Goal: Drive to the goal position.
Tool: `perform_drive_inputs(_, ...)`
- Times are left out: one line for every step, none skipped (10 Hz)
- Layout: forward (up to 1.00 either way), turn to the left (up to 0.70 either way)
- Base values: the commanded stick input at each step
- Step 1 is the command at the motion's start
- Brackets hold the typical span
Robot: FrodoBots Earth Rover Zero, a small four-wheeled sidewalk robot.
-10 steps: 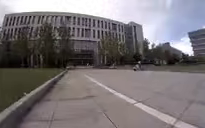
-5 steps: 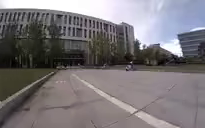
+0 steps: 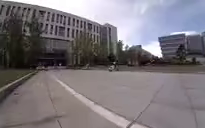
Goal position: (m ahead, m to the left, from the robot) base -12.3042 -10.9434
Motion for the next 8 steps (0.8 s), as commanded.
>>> perform_drive_inputs(0.70,-0.31)
perform_drive_inputs(0.70,-0.31)
perform_drive_inputs(0.70,-0.31)
perform_drive_inputs(0.70,-0.31)
perform_drive_inputs(0.70,-0.31)
perform_drive_inputs(0.70,-0.31)
perform_drive_inputs(0.70,-0.31)
perform_drive_inputs(0.70,-0.31)
